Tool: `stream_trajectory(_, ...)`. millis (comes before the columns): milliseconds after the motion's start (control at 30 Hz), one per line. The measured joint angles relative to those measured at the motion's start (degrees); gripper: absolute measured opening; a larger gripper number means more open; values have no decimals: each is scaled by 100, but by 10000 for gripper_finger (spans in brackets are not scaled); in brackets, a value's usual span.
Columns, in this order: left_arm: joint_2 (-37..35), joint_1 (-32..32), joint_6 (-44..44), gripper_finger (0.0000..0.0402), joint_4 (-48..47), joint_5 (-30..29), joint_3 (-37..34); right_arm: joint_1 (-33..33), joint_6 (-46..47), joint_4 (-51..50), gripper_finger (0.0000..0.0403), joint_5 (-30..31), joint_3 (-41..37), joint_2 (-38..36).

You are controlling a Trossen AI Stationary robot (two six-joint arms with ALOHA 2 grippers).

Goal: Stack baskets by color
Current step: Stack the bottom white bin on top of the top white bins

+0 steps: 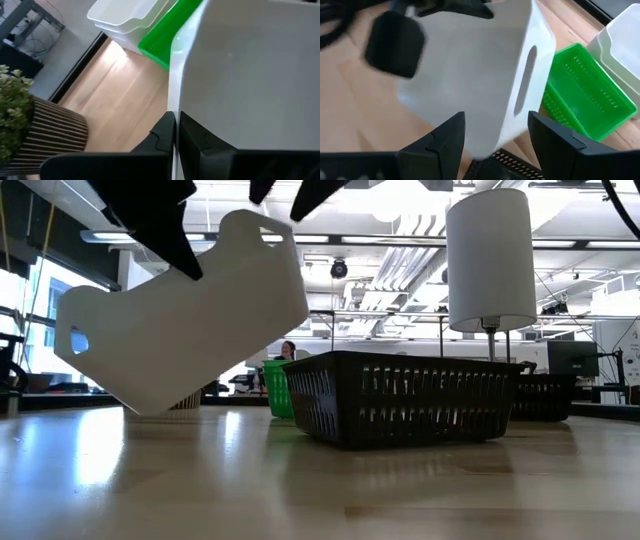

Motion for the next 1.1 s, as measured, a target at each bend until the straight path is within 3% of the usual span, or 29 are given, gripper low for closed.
stream_trajectory(367, 1, -154, 285, 0, 518, 4, 0, -263, -4, -128, 190, -289, 0, 119)
stream_trajectory(467, 1, -149, 380, 0, 518, -61, 0, -294, -11, -142, 143, -372, 0, 122)
stream_trajectory(633, -1, -115, 335, 7, 519, -40, 0, -331, -82, -200, 23, -602, -2, 121)
stream_trajectory(833, -1, -71, 344, 46, 562, 349, 0, -341, -2, -206, 13, -555, -4, 122)
stream_trajectory(1100, -1, 5, -171, 130, 855, 606, 0, -356, -230, -229, 1, -595, -4, 122)
